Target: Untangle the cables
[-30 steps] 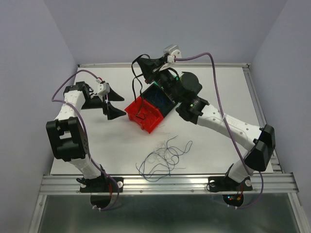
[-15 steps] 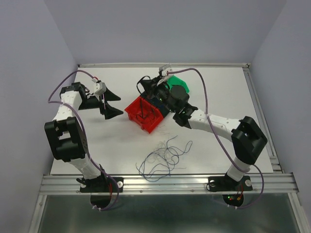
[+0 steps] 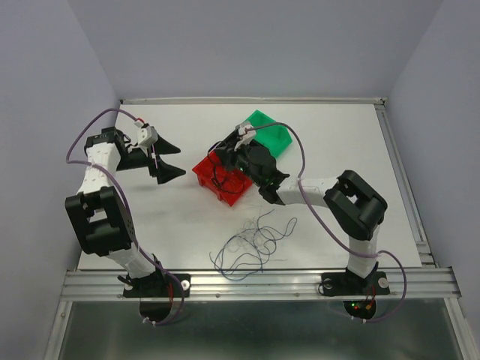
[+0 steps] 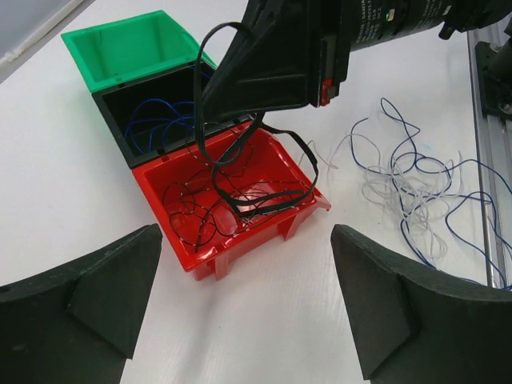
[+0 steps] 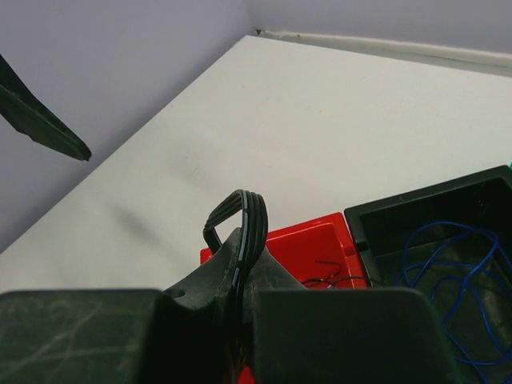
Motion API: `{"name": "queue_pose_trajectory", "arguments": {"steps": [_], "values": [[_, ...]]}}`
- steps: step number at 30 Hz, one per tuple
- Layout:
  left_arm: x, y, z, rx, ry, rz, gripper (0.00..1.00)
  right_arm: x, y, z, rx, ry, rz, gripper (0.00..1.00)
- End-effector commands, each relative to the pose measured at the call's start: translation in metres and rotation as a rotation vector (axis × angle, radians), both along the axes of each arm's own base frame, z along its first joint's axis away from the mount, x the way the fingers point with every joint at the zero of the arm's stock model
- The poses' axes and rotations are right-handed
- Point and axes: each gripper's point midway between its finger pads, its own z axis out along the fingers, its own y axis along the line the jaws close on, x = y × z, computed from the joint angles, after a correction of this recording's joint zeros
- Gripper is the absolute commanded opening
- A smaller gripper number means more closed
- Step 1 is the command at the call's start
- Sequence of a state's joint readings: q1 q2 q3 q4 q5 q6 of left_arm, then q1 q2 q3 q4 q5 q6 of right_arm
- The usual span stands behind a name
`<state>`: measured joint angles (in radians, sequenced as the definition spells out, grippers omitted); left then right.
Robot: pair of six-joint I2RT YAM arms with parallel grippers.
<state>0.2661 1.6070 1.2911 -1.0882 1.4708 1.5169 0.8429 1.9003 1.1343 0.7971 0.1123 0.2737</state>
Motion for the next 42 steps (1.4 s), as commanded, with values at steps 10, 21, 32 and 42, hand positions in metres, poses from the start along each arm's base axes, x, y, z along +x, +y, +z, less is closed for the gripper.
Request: {"name": "queue_pose_trajectory", "arguments": {"steps": [10,21,32,42], "values": [[-0.007,0.003,0.023,-0.055,-0.055,0.026,0.99,0.004,0.019,-0.099,-0.166,0.294,0.024,0.01],[-0.011,0.002,0.027,-0.037,-0.088,0.024,0.99,0.02,0.017,-0.113,-0.368,0.346,-0.062,0.12],[-0.014,0.002,0.027,-0.028,-0.112,0.023,0.99,0.011,-0.002,0.012,-0.392,0.174,-0.143,0.5],[-0.01,0.004,0.025,-0.016,-0.11,0.024,0.99,-0.024,-0.021,0.018,-0.423,0.191,-0.1,0.61]]}}
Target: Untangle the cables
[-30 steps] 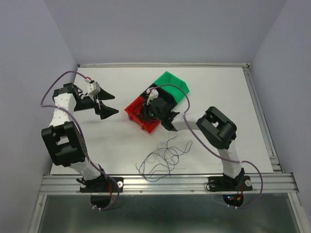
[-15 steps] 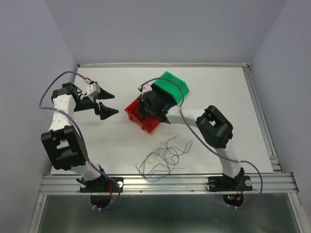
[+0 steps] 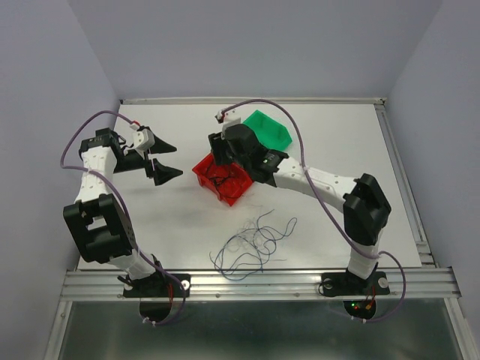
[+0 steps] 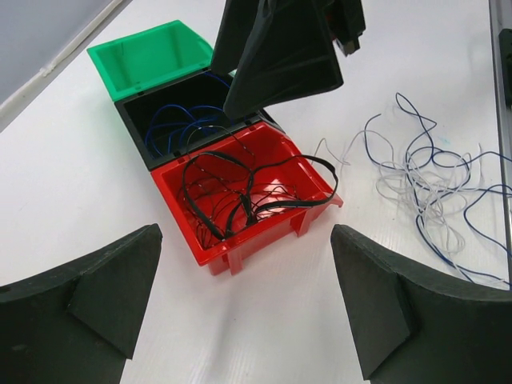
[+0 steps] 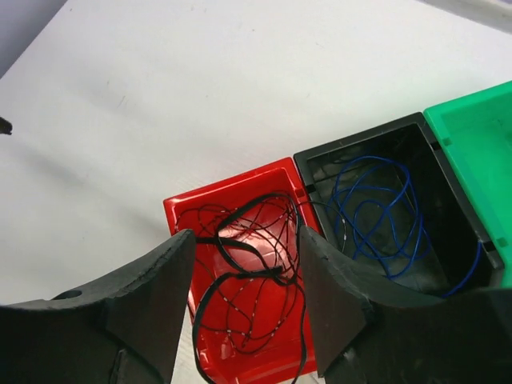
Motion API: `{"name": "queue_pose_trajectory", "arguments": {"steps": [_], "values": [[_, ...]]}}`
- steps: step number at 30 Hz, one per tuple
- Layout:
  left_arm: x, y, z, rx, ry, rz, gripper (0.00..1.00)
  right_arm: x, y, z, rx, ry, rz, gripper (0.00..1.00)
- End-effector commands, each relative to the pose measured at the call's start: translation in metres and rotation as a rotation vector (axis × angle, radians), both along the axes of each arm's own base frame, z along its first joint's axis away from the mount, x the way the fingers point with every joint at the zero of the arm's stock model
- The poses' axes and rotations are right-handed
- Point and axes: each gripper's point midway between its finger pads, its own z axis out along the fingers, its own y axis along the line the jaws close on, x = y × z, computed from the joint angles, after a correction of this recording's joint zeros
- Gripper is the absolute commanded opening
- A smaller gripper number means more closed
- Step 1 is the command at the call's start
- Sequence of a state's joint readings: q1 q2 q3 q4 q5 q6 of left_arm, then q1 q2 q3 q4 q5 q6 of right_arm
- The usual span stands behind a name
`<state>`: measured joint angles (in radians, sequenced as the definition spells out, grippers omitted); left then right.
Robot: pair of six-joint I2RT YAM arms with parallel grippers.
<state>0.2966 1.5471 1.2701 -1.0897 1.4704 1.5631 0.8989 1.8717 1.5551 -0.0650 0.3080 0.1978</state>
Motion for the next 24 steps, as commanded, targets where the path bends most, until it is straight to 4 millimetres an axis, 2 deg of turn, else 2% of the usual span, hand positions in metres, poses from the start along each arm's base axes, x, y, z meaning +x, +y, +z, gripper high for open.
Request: {"name": "queue_pose_trajectory", "arguments": {"steps": [1,3,4,8,12,15,24], "values": [[-0.005,-0.003,0.014,-0.04,-0.028,-0.001,0.99,-0.031,-0.013,-0.003,-0.043,0.021,0.06,0.61],[-0.005,-0.003,0.014,-0.039,-0.032,-0.002,0.99,-0.052,-0.012,-0.019,-0.073,0.057,0.142,0.61],[-0.005,-0.004,0.014,-0.038,-0.034,-0.004,0.99,-0.065,-0.015,-0.035,-0.122,0.068,0.179,0.61],[-0.008,-0.005,0.016,-0.041,-0.041,-0.004,0.99,-0.089,-0.02,-0.069,-0.227,0.086,0.277,0.61],[-0.01,-0.006,0.016,-0.039,-0.041,-0.005,0.99,-0.105,-0.015,-0.084,-0.276,0.084,0.376,0.61],[-0.012,-0.007,0.016,-0.032,-0.048,-0.007,0.99,-0.108,-0.015,-0.095,-0.315,0.081,0.399,0.61],[-0.011,-0.006,0.016,-0.032,-0.053,-0.006,0.99,-0.096,-0.015,-0.12,-0.406,0.073,0.371,0.6]]}}
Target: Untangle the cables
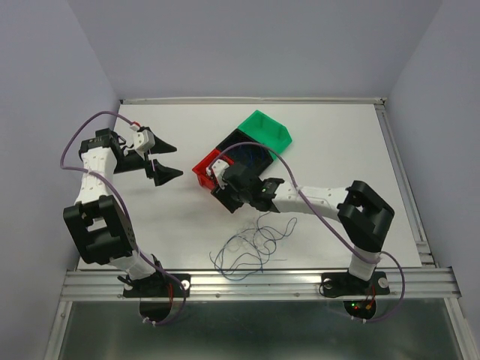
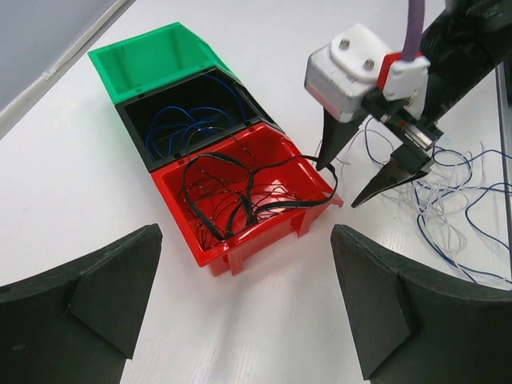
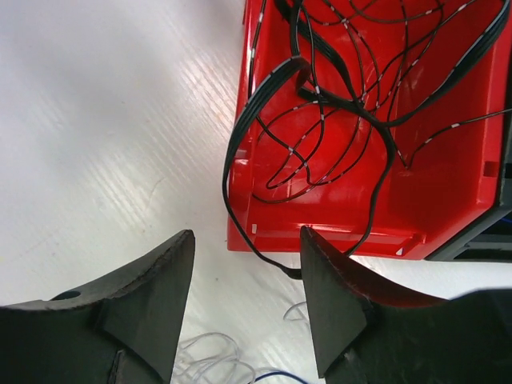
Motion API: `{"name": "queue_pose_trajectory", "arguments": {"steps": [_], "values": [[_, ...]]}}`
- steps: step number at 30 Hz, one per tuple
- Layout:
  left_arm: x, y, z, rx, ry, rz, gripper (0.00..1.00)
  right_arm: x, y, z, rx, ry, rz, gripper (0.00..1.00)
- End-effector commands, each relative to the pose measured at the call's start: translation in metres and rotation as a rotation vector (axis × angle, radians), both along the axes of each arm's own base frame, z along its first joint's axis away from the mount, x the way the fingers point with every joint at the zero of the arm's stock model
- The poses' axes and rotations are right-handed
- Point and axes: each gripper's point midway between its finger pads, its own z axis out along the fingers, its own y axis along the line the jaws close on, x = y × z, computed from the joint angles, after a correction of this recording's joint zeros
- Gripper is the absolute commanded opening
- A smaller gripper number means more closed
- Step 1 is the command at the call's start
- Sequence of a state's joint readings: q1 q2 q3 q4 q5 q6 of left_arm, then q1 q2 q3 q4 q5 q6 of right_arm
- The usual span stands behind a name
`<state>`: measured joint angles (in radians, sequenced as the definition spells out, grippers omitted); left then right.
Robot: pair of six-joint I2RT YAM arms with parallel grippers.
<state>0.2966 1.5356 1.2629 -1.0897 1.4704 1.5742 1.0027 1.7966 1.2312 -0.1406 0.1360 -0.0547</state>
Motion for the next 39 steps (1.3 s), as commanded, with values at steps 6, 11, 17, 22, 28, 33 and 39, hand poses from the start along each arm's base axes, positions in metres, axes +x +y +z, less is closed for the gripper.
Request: {"name": "queue_pose_trajectory", "arguments": {"steps": [6,11,17,22,28,33,39], "values": [[-0.013,-0.008,0.017,-0.038,-0.045,-0.01,0.99,0.019,0.005,-0.007,-0.052,-0.075,-0.014,0.44],[-0.013,-0.008,0.018,-0.036,-0.048,-0.01,0.99,0.013,0.005,-0.002,-0.034,-0.067,0.014,0.05],[-0.014,-0.009,0.019,-0.036,-0.048,-0.011,0.99,0.007,0.004,0.023,0.017,-0.085,0.031,0.02],[-0.019,-0.015,0.023,-0.033,-0.059,-0.029,0.99,0.001,0.009,0.04,0.065,-0.087,0.075,0.04],[-0.016,-0.021,0.017,-0.027,-0.036,-0.057,0.99,0.002,0.009,0.025,0.037,-0.073,0.079,0.1],[-0.016,-0.022,0.017,-0.028,-0.033,-0.061,0.99,0.0,0.011,0.007,0.027,-0.033,0.09,0.01],[-0.015,-0.022,0.015,-0.024,-0.029,-0.061,0.99,0.003,0.016,-0.008,0.035,-0.016,0.081,0.01]]}}
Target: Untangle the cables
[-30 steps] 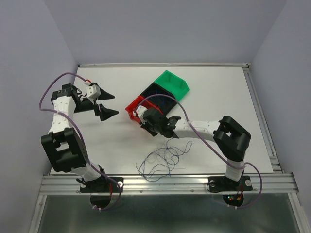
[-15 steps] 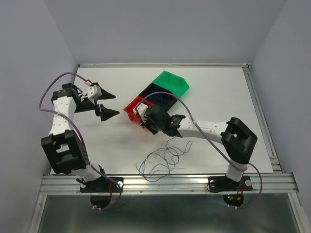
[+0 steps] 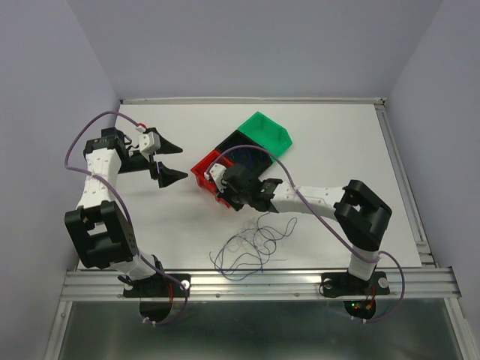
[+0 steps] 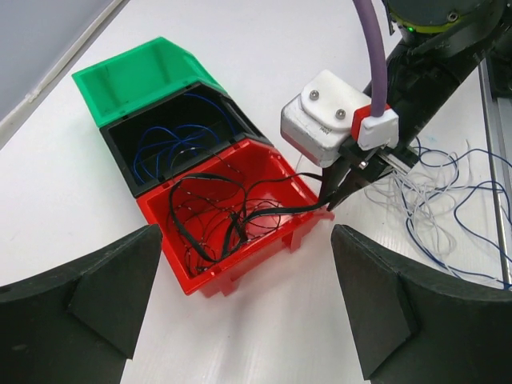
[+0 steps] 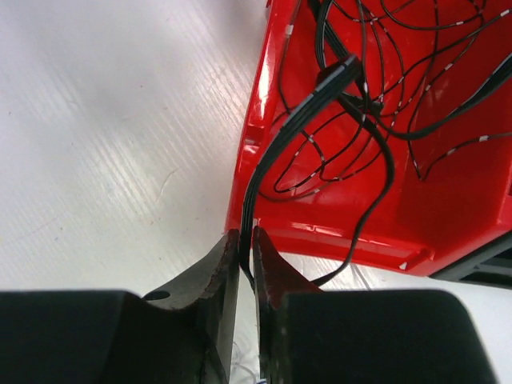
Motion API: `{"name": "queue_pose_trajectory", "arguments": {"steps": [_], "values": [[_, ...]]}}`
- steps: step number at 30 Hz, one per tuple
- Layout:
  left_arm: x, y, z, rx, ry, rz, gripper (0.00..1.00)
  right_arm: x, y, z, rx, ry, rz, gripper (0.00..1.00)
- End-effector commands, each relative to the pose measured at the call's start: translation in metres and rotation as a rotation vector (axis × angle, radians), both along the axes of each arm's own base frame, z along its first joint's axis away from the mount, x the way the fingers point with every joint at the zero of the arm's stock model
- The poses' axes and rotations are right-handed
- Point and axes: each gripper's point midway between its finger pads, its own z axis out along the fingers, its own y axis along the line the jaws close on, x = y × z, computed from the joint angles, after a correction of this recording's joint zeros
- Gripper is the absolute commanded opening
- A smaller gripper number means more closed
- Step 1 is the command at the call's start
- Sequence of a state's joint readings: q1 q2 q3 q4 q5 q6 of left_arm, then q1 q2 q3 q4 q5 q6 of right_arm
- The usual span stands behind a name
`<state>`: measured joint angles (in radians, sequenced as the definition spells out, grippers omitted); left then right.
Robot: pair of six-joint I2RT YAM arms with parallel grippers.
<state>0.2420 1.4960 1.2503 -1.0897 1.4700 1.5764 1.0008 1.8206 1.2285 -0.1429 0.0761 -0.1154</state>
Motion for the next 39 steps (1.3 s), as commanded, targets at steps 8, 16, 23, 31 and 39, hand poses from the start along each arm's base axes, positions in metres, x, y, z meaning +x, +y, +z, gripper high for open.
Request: {"name": "queue_pose_trajectory", "arguments": {"steps": [8,16,23,31,39], "values": [[-0.003,-0.003,0.006,-0.033,0.008,-0.006,0.99,0.011,0.014,0.006,0.076,-0.027,-0.004,0.28],[-0.004,-0.004,0.007,-0.034,0.008,-0.008,0.99,0.005,0.003,0.019,0.09,-0.045,0.003,0.14],[0.001,-0.002,0.004,-0.013,0.022,-0.005,0.99,0.006,0.002,0.038,0.129,-0.063,0.014,0.0],[0.036,-0.018,0.07,-0.025,-0.224,0.693,0.99,0.045,0.013,0.06,0.179,-0.097,-0.062,0.01],[0.056,-0.02,0.069,0.0,-0.173,0.728,0.99,0.094,0.011,0.044,0.193,-0.062,-0.147,0.01]]}}
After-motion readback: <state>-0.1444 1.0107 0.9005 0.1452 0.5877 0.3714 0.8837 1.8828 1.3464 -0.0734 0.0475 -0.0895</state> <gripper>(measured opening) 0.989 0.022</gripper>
